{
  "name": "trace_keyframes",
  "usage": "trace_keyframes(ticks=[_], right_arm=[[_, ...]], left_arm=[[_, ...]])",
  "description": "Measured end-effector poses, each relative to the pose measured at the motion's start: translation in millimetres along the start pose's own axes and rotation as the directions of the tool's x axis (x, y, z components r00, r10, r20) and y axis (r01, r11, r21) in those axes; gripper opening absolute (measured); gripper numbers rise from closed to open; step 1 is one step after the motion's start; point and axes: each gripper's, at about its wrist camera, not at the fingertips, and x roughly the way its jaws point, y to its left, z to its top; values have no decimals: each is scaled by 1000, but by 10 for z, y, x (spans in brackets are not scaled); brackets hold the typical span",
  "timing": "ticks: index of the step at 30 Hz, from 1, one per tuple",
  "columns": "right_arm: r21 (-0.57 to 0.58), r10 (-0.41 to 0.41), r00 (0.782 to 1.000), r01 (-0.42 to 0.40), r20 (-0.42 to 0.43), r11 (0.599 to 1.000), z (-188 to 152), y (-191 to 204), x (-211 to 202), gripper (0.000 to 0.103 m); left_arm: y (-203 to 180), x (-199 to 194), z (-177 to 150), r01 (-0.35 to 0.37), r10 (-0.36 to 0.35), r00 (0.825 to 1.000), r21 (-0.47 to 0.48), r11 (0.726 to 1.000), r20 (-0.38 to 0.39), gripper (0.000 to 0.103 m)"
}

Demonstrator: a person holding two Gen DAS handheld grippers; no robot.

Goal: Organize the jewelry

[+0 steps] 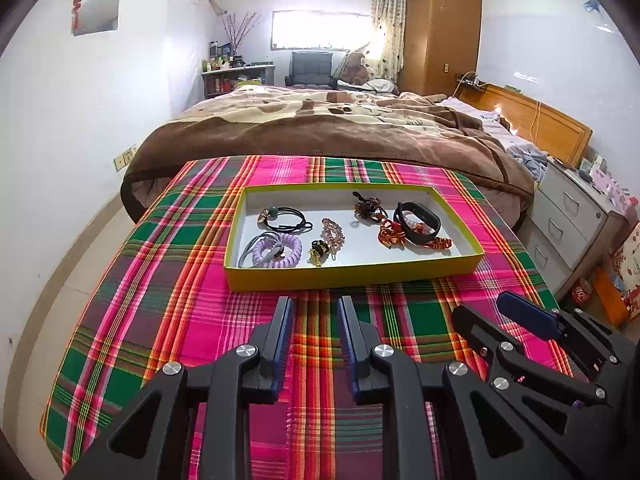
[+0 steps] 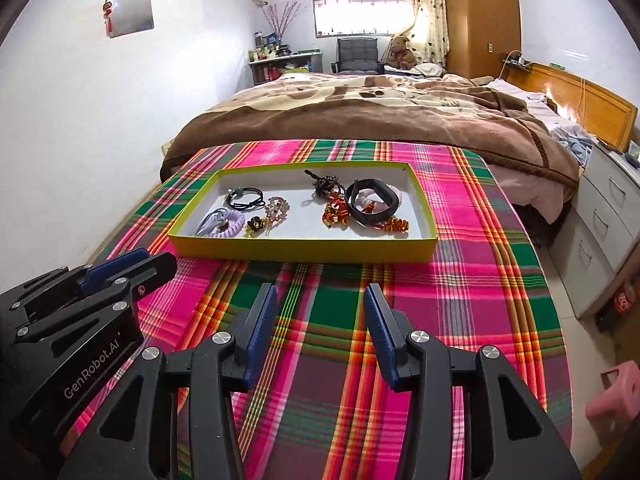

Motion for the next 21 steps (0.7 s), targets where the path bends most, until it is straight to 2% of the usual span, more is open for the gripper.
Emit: trace_keyframes(ticks=[21], right_arm=[[-2, 0, 1000, 0, 1, 1000, -14, 5, -47, 46]], left_arm=[[38, -20, -22, -9, 8, 1000, -17, 1000, -3, 22]])
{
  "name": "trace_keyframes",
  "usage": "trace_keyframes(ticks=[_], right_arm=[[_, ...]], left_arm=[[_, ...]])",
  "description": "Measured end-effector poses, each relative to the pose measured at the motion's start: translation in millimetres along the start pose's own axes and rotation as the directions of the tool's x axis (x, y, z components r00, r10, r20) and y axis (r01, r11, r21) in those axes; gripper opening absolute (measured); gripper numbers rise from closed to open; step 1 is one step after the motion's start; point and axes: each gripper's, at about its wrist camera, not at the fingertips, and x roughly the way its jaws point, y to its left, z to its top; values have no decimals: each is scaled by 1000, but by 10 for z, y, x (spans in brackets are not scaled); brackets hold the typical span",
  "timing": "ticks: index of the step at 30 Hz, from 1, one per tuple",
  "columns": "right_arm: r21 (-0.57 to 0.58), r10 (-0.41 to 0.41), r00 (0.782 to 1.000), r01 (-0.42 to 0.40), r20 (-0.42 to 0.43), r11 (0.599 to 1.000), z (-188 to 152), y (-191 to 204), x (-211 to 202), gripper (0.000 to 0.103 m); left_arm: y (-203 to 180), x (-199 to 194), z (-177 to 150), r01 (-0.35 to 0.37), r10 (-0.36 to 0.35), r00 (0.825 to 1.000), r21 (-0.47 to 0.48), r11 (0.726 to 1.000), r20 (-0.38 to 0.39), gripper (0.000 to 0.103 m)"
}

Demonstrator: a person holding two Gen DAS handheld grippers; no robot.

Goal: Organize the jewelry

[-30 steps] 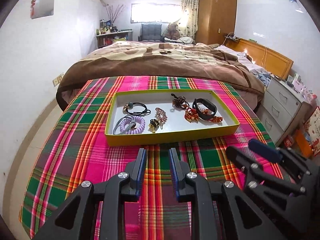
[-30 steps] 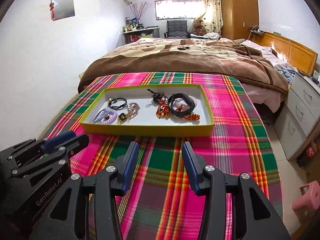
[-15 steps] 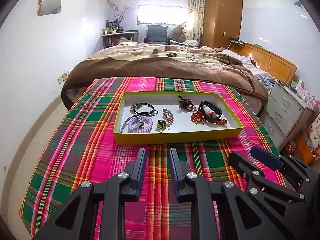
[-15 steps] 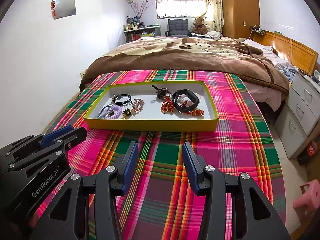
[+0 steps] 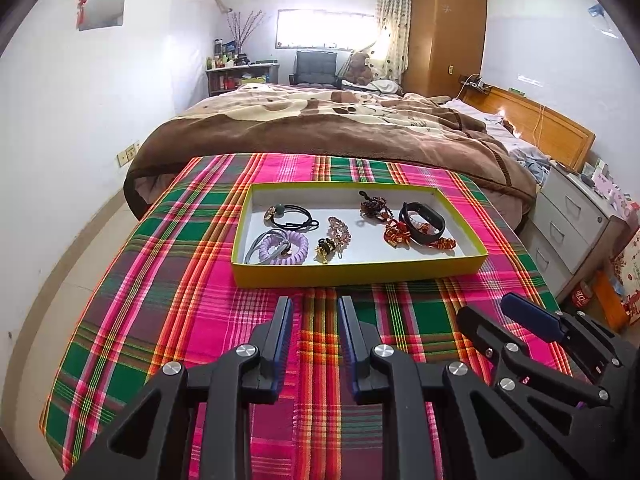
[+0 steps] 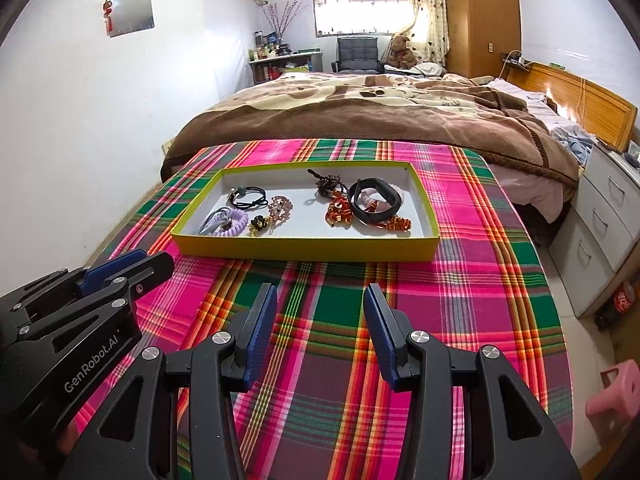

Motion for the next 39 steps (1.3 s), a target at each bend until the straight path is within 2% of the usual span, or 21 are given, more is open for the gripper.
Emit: trace_keyframes(ticks=[39], right_arm=[[-1, -7, 1000, 7, -11, 1000, 2, 32, 38, 46]], left_arm=[[20, 19, -5, -3, 3, 1000, 0, 1000, -10, 23]])
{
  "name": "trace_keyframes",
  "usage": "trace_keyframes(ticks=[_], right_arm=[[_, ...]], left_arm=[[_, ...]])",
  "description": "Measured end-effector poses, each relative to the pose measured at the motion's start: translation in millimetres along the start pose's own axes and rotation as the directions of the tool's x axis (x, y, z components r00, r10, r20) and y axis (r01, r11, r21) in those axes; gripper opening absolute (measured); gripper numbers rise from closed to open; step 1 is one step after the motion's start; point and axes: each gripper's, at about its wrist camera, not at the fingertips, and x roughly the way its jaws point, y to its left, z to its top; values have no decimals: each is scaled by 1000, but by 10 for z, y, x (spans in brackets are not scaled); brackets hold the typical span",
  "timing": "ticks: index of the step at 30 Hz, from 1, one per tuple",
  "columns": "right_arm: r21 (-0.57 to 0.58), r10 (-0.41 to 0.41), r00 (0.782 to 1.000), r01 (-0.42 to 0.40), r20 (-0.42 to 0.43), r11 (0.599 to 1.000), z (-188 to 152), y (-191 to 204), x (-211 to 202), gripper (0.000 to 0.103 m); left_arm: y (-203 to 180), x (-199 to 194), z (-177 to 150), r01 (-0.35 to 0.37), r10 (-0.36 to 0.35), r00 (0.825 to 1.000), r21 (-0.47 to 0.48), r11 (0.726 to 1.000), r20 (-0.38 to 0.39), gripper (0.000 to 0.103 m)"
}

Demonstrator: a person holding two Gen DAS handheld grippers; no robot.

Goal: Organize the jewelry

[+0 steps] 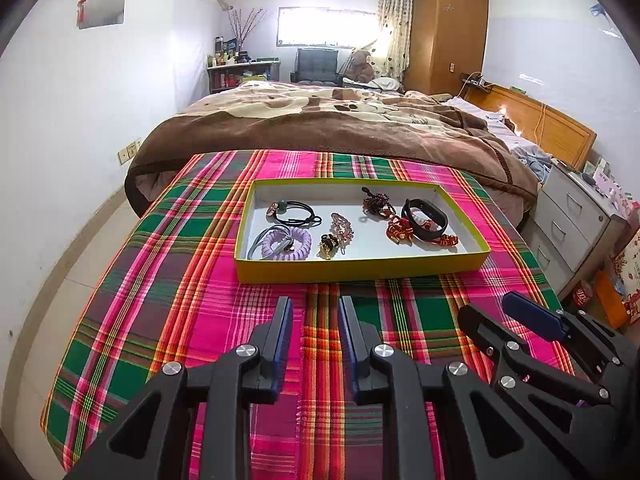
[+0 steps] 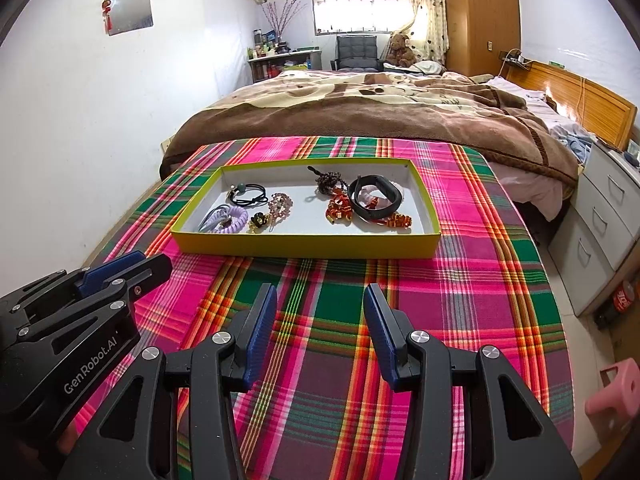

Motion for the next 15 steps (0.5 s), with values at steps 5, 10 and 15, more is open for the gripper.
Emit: trace_keyframes(ticks=[5, 10, 15], right_arm=[[-2, 3, 1000, -3, -2, 1000, -6, 15, 6, 46], [-2, 4, 1000, -4, -3, 1000, -7, 22, 11, 46], [0, 1, 1000, -1, 0, 1000, -13, 31, 4, 46]], left_arm=[[2, 3, -5, 6, -6, 1000, -3, 1000, -4, 23], [8, 19, -11, 5, -5, 1000, -6, 1000, -11, 22], [2, 21, -16, 0, -1, 1000, -5, 1000, -14, 23]])
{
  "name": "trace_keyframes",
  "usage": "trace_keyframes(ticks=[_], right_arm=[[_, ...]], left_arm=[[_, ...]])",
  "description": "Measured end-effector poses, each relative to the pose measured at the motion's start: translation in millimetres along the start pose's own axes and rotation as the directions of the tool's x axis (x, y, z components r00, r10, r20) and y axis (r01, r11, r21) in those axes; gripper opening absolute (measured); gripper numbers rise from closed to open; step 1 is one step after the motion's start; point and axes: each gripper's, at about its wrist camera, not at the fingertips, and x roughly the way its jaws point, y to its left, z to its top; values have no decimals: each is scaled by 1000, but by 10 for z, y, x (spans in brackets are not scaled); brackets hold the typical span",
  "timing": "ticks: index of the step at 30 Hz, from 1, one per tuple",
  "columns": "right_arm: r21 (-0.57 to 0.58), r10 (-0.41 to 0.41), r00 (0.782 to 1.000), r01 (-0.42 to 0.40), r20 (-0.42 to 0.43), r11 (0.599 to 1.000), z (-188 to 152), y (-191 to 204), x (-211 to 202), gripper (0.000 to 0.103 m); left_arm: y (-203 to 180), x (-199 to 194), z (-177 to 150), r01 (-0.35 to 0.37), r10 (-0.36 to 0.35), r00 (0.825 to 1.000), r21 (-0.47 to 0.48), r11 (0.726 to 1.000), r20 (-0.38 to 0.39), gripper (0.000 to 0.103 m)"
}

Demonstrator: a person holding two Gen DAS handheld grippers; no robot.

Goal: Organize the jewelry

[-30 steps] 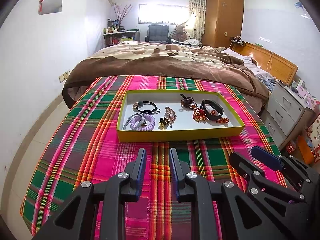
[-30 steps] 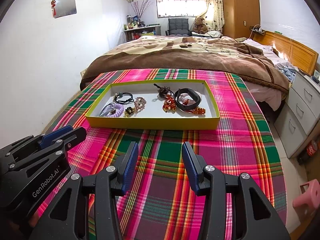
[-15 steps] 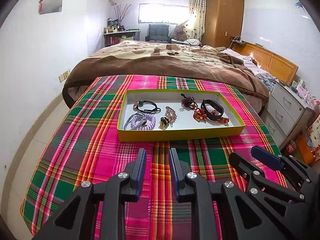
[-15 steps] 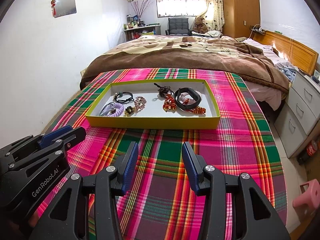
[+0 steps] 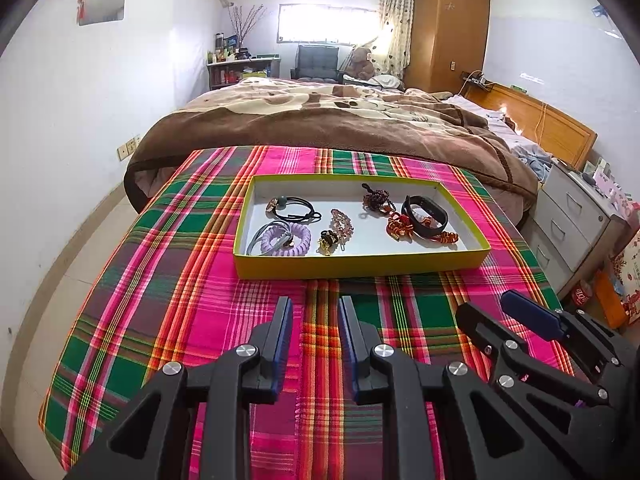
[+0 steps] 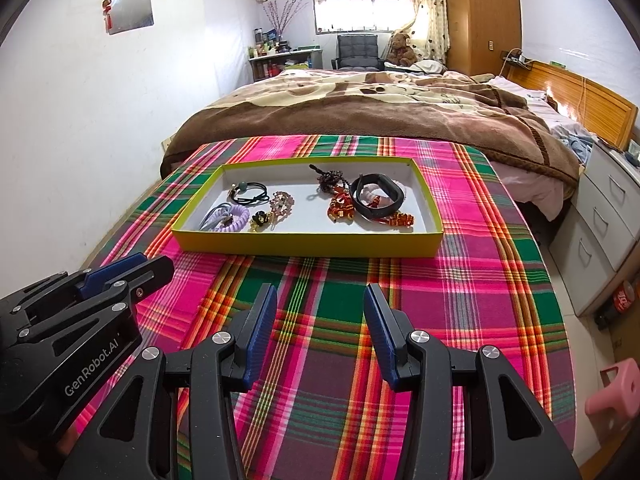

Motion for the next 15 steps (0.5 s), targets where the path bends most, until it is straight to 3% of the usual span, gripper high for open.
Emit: trace_keyframes(ticks=[15], right_arm=[[1, -3, 1000, 3, -2, 1000, 7, -2, -6, 46]], left_arm=[[6, -21, -7, -2, 2, 1000, -3, 1000, 3, 22]])
